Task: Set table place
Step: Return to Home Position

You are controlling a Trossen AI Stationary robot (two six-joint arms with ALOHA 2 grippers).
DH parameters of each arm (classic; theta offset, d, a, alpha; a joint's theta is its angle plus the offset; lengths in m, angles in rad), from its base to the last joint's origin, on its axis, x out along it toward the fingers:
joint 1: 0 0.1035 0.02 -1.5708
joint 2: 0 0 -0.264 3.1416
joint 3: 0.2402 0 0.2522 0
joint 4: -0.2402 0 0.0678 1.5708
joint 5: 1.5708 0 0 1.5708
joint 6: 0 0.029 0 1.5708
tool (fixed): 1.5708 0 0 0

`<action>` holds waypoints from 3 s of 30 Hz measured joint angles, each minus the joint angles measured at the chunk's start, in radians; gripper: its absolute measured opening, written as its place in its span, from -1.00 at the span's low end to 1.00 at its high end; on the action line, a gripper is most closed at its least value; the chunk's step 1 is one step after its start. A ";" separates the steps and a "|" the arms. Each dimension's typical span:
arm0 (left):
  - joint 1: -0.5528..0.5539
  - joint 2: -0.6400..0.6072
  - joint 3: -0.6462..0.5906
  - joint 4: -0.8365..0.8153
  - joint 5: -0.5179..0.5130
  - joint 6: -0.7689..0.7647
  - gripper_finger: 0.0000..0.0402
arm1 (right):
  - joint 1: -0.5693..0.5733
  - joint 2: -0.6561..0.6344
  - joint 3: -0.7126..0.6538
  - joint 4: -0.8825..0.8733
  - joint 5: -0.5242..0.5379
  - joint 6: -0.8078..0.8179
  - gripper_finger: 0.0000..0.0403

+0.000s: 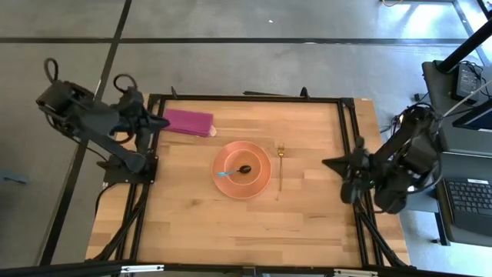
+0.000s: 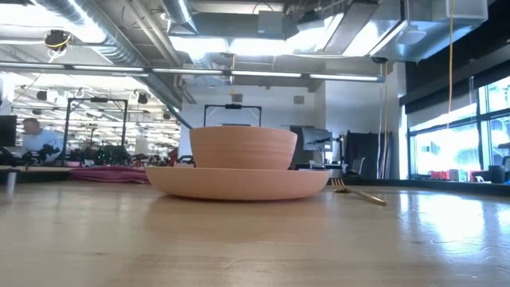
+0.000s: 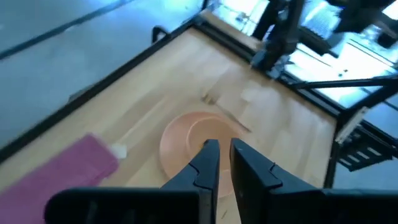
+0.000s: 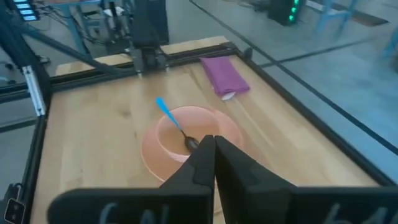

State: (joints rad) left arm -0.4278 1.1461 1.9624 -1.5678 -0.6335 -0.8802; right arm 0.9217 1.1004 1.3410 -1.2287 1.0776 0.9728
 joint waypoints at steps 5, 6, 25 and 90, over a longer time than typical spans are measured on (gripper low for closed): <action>-0.042 -0.123 -0.309 0.195 -0.045 -0.070 -0.88 | -0.045 -0.053 -0.207 0.455 -0.046 -0.282 -0.94; -0.044 -0.144 -0.361 0.262 -0.020 -0.045 -0.88 | -0.061 -0.061 -0.236 0.572 -0.089 -0.382 -0.94; 0.010 -0.612 -1.197 1.260 0.448 0.454 -0.99 | -0.578 -0.086 -0.381 1.214 -0.855 -0.801 -0.94; 0.194 -0.820 -1.955 2.110 0.684 0.524 -0.77 | -1.181 -0.396 -1.193 1.786 -1.386 -0.731 -0.94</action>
State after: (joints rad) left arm -0.2337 0.3260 0.0078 0.5417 0.0501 -0.3558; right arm -0.2588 0.7040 0.1477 0.5575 -0.3088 0.2415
